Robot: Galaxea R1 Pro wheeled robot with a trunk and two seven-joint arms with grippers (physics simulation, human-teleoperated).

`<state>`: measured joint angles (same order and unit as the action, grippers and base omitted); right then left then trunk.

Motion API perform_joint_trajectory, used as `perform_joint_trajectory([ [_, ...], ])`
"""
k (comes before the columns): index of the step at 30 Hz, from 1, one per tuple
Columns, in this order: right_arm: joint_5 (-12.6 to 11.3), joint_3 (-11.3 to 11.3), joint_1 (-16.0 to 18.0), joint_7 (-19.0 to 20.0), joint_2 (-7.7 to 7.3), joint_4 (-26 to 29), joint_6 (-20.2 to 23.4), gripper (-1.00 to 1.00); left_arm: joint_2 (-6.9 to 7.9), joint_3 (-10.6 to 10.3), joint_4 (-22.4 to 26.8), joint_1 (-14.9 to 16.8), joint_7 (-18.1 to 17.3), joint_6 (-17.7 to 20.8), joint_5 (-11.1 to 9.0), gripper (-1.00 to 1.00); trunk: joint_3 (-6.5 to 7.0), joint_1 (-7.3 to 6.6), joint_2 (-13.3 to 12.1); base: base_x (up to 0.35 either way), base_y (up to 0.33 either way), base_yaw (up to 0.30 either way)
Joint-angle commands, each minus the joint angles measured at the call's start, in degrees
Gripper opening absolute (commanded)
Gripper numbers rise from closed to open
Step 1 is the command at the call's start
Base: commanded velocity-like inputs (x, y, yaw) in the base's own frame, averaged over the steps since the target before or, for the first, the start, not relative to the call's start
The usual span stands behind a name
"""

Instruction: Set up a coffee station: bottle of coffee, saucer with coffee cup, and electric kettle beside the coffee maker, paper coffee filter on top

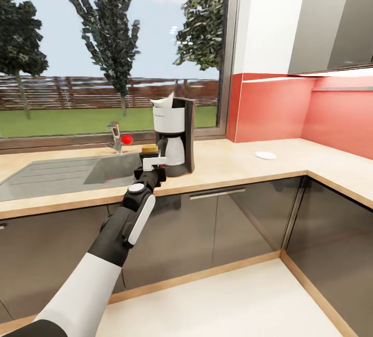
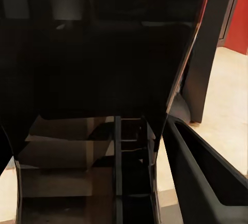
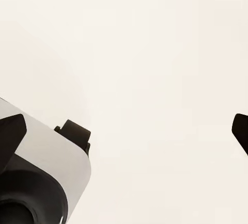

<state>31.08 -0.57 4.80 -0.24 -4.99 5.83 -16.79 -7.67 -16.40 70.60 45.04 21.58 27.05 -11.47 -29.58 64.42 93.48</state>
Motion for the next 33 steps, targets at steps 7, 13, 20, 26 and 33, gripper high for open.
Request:
perform_joint_trajectory([
  [7,0.1,-0.1,0.0,0.0,-0.06,0.0,-0.2,1.0,0.02,-0.1,0.1,0.1,0.5,0.2,-0.5,-1.0,-0.06,0.02,0.0,0.096,0.0,0.0],
  [13,0.1,-0.1,0.0,0.0,-0.1,0.0,-0.2,1.0,0.02,-0.1,0.1,0.1,0.5,0.2,-0.5,-1.0,-0.06,0.02,0.0,0.116,0.0,0.0],
  [20,0.1,0.0,0.0,0.0,-0.1,0.0,-0.2,1.0,0.04,-0.1,0.1,0.1,0.5,0.2,-0.5,-1.0,-0.06,0.02,0.0,0.03,0.0,0.0],
  [26,0.1,0.0,0.0,0.0,-0.1,0.0,-0.2,1.0,0.02,-0.1,0.1,0.1,0.5,0.2,-0.5,-1.0,-0.06,0.02,0.0,0.003,0.0,0.0],
  [33,0.1,0.0,0.0,0.0,-0.1,0.0,-0.2,1.0,0.02,-0.1,0.1,0.1,0.5,0.2,-0.5,-1.0,-0.78,0.9,1.6,0.0,0.0,0.0],
])
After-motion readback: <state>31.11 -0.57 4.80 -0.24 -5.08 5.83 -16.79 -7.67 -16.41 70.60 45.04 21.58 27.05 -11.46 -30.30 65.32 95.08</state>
